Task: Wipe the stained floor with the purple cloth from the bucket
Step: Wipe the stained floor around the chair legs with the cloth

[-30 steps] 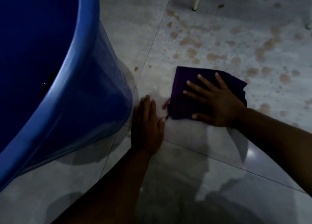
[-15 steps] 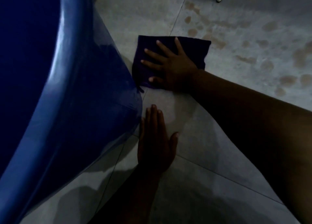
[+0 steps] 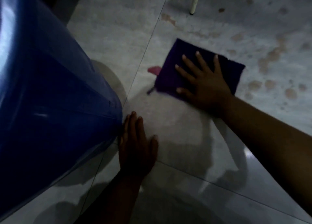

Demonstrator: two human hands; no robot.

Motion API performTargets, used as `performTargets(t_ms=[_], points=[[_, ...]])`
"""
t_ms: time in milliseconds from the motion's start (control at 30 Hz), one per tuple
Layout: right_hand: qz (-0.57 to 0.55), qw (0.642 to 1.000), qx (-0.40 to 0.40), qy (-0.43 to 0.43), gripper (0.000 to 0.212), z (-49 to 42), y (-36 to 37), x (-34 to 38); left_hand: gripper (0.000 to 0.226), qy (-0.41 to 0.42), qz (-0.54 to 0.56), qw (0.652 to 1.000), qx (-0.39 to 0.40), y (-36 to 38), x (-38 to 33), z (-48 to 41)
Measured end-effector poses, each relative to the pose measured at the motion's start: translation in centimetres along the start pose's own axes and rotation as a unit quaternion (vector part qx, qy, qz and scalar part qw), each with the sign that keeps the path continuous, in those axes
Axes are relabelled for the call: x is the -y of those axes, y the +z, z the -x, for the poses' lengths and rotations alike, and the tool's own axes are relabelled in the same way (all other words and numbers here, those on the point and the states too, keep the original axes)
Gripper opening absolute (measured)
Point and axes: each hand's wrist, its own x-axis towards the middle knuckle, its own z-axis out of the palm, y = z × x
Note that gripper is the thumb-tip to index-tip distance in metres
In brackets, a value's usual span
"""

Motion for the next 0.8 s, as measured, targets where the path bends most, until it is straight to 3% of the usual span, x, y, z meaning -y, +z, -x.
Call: performTargets(t_ms=[67,167,267,467,633,800], points=[[0.02,0.999,0.008,-0.049,0.074,5.5,1.0,-0.1,0.057,-0.012,0.045,0.998,-0.04,-0.3,-1.1,-1.2],[0.036,0.987,0.027,-0.155,0.074,13.2,2.3,-2.2,0.058,0.018,0.085,0.992,-0.091,-0.8,-3.5,-4.1],[0.054,0.973,0.049,-0.218,0.082,15.9,1.4,-6.6,0.065,0.038,0.086,0.993,-0.075,-0.8,-5.5,-7.3],[0.104,0.985,0.071,-0.116,0.095,8.9,-1.4,-12.5,0.076,0.035,-0.034,0.999,-0.015,0.3,-5.8,-13.0],[0.048,0.996,0.021,-0.068,0.093,-1.0,-1.8,-10.0,0.079,0.056,-0.055,0.997,-0.017,0.8,-5.6,-13.3],[0.009,0.996,0.002,-0.093,0.092,-10.7,-2.5,-4.9,0.08,0.05,-0.039,0.998,-0.015,0.6,-5.9,-13.3]])
